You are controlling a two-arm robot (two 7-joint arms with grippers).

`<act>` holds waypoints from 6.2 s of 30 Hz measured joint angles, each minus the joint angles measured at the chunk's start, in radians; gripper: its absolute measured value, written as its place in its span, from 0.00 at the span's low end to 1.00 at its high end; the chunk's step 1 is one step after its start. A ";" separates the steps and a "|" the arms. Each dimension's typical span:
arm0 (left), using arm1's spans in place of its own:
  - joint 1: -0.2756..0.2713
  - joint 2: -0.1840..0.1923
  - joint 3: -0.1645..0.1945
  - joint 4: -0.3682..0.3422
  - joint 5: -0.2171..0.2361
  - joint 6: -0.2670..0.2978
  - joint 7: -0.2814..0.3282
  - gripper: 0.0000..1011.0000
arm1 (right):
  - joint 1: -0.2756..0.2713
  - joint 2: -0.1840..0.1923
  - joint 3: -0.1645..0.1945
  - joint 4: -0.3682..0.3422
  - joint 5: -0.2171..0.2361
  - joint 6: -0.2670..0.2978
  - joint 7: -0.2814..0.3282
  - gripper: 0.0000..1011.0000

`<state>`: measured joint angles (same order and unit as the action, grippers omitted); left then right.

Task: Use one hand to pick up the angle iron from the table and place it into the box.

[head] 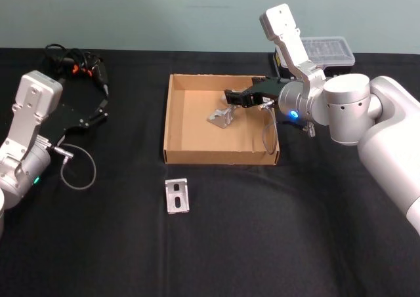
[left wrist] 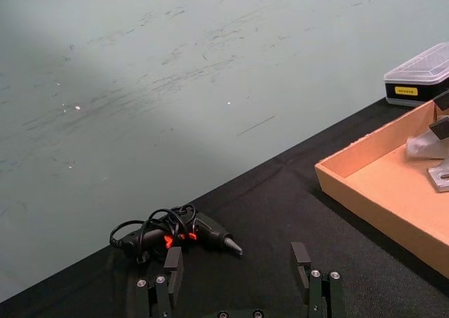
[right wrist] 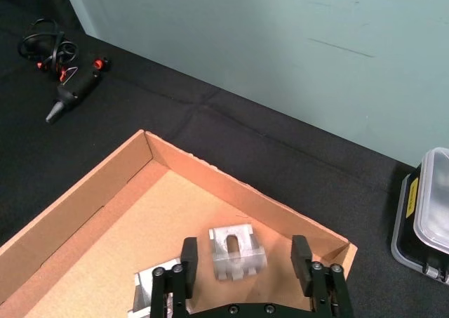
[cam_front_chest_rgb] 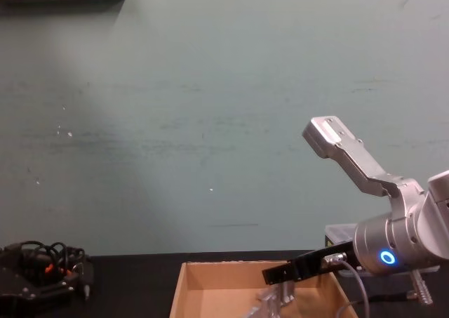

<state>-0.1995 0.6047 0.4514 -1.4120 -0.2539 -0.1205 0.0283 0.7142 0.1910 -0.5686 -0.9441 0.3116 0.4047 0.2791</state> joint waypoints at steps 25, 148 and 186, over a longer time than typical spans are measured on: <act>0.000 0.000 0.000 0.000 0.000 0.000 0.000 0.99 | -0.067 0.031 0.034 -0.153 0.011 -0.096 0.088 0.99; 0.000 0.000 0.000 0.000 0.000 0.000 0.000 0.99 | -0.023 0.201 -0.340 -0.316 -0.026 -0.070 0.548 0.07; 0.000 0.000 0.000 0.000 0.000 0.000 0.000 0.99 | -0.016 0.163 -0.112 -0.330 0.089 -0.048 0.273 0.07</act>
<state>-0.1995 0.6047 0.4514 -1.4119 -0.2539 -0.1205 0.0283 0.6981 0.3535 -0.6803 -1.2744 0.4002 0.3563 0.5523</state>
